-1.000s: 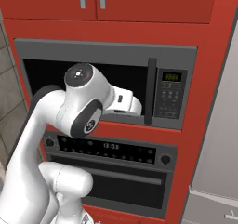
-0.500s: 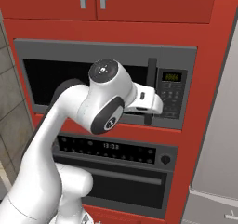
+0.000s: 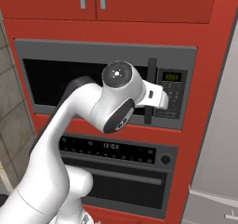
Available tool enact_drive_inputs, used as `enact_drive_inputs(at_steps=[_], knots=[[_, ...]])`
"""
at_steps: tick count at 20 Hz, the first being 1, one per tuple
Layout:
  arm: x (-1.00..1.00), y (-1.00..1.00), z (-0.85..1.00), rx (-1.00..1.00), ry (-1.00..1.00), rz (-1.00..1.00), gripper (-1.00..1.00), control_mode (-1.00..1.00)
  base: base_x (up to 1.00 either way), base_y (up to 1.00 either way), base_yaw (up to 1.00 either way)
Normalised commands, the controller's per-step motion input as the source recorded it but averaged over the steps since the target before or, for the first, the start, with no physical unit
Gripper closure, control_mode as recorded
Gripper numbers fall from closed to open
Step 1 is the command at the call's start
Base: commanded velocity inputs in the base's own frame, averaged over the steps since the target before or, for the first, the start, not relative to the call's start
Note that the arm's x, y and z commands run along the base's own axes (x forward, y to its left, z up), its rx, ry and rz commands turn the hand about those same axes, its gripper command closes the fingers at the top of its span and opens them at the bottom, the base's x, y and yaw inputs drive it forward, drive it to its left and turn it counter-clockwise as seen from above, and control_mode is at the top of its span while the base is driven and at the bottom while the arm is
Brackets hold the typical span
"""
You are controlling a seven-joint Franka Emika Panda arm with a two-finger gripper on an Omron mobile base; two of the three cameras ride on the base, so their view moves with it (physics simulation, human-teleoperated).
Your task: Retrieve the reheated potato from the microwave, then place the potato, cheese, and condiment on the cutting board.
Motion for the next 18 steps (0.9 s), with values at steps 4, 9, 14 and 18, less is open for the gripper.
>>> enact_drive_inputs(at_steps=[4,9,14,18], knots=[[0.4,-0.09,-0.02,0.03,-0.1,0.0,-1.0,-1.0,0.0,0.0,0.0],[0.48,-0.13,0.0,0.03,0.0,0.0,-1.0,-1.0,0.0,0.0,0.0],[0.5,-0.19,-0.03,0.09,0.01,0.05,-1.0,-1.0,0.0,0.0,0.0],[0.41,-0.16,-0.12,0.11,0.0,0.11,-1.0,-1.0,0.0,0.0,0.0]])
